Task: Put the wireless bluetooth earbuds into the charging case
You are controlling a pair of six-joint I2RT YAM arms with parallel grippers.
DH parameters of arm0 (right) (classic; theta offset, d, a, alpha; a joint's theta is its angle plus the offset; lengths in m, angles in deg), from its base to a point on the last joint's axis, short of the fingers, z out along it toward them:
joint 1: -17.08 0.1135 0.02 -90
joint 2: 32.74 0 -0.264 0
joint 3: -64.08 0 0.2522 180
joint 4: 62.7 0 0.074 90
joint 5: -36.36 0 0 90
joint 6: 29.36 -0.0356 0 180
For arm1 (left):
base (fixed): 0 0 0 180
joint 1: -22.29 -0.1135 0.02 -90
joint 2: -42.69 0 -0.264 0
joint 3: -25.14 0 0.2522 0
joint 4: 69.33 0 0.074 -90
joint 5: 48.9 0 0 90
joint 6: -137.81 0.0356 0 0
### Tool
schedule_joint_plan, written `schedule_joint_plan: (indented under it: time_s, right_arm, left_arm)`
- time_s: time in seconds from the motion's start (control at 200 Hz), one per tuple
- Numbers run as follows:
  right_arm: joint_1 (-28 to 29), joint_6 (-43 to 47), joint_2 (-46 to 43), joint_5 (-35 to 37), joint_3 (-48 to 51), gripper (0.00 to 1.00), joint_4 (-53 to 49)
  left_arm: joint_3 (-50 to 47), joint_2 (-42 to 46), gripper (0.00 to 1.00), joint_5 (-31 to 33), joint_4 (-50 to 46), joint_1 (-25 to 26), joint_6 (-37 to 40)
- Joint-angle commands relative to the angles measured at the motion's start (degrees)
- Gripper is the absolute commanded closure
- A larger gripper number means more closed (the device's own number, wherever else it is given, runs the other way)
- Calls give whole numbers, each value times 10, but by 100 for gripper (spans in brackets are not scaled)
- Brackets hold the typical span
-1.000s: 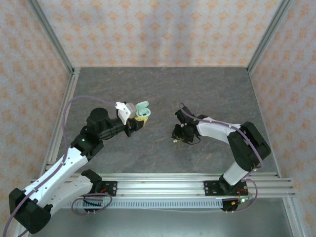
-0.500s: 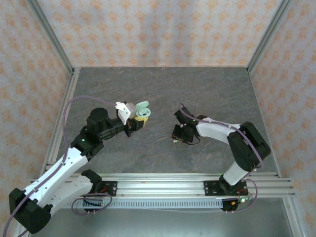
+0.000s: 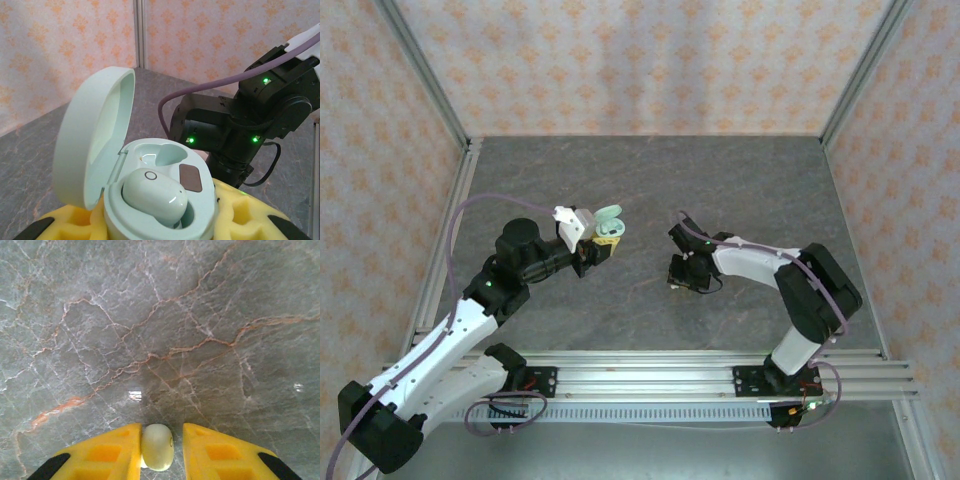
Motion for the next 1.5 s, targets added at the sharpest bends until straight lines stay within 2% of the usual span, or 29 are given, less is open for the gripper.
schedule_joint_plan:
  time_s: [0.0,0.25,0.455,0.736,0.941,1.136,1.351,1.491]
  right_arm:
    - [9,10,21,22,-12,72,-26]
    - [10,17,14,32,-29,82,-44]
    - [10,49,-29,61,-61,90,-95]
    - [10,120,-109,146,-159,92,-230]
    - [15,158,-177,175,-245,95,-286]
    - [70,198,-212,216,-322,95,-289]
    - [158,257,-174,269,-420,95,-292]
    - [200,296,-142,268,-465,95,-284]
  left_arm:
    - [-5,9,92,-8,12,3,1]
    - [-6,10,92,-7,11,3,4]
    - [-6,9,92,-7,11,3,5]
    - [-2,11,92,-13,3,4,14]
    - [-2,2,92,-28,15,4,14]
    - [4,-12,92,-40,27,4,13]
    - [13,-24,92,-48,28,4,8]
    - [12,-23,92,-49,29,4,3]
